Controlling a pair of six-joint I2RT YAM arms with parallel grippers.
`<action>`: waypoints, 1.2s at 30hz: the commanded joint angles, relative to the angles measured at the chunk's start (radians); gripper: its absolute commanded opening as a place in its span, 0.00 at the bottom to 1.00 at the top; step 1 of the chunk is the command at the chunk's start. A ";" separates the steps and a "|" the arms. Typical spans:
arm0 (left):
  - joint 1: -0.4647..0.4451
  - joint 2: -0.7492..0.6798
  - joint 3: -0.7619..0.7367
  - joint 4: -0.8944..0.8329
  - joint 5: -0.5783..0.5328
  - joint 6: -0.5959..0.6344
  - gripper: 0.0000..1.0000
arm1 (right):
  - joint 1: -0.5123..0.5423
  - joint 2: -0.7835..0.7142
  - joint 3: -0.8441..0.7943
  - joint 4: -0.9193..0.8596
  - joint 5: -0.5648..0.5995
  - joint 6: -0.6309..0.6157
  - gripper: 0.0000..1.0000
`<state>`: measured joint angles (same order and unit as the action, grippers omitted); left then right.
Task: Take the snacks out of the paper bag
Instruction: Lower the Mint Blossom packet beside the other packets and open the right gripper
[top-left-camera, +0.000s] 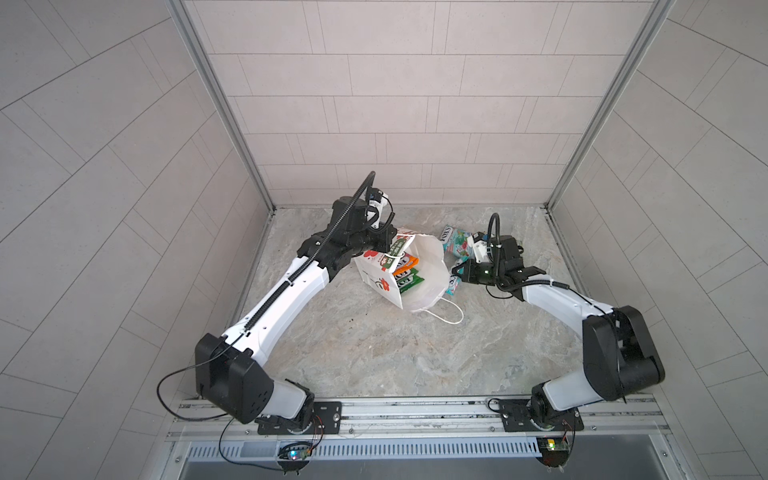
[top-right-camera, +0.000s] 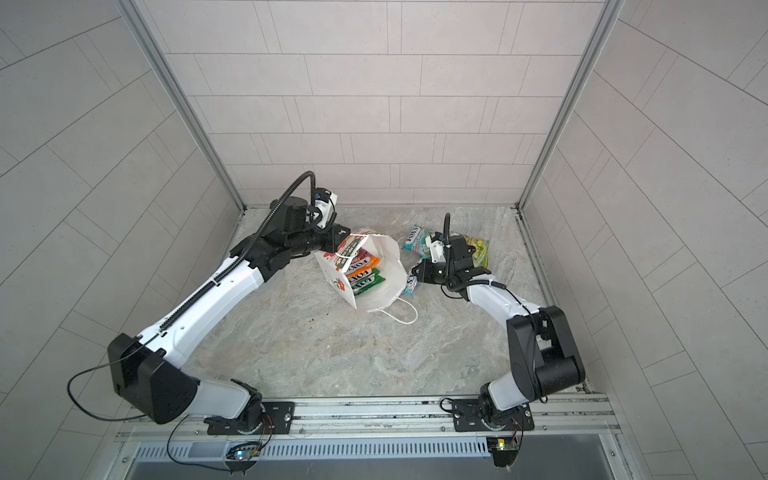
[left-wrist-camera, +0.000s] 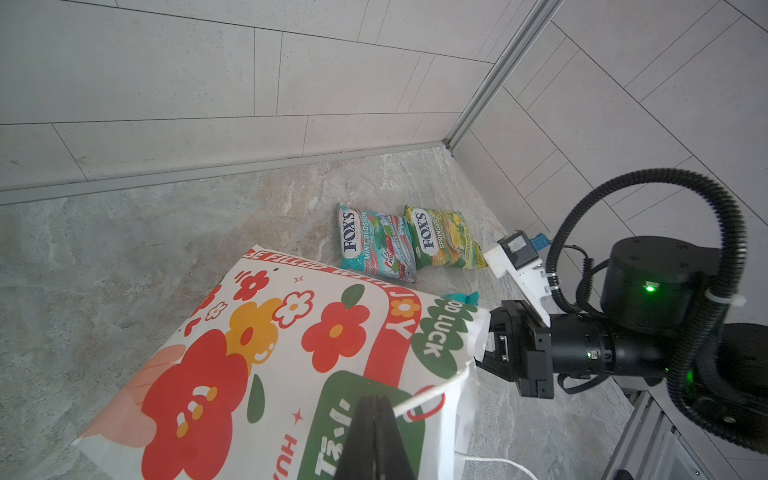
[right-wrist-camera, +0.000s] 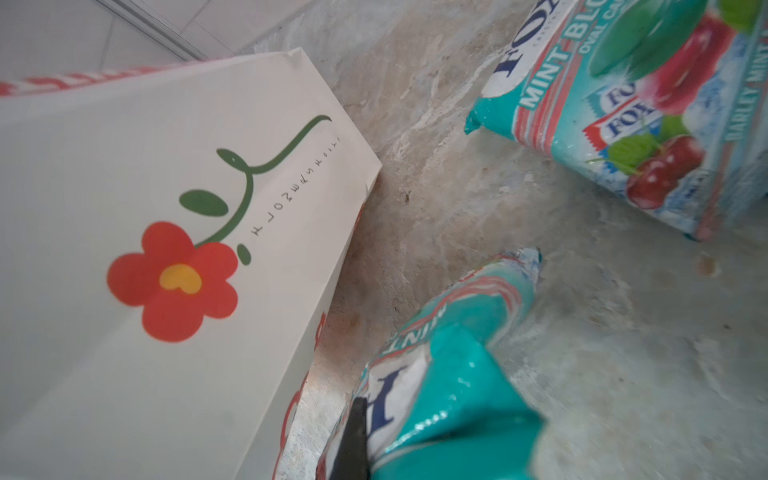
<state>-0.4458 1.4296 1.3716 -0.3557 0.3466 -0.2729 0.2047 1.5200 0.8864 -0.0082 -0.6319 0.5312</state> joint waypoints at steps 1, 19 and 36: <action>0.002 -0.017 0.007 -0.002 -0.019 0.005 0.00 | -0.034 0.051 0.006 0.129 -0.118 0.039 0.00; 0.002 -0.015 0.007 -0.002 -0.020 0.006 0.00 | -0.166 0.229 0.082 -0.169 -0.130 -0.226 0.00; 0.001 -0.011 0.009 -0.004 -0.018 0.007 0.00 | -0.180 0.332 0.270 -0.377 0.086 -0.302 0.28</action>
<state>-0.4458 1.4296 1.3716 -0.3557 0.3462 -0.2726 0.0311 1.8412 1.1320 -0.3214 -0.6109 0.2604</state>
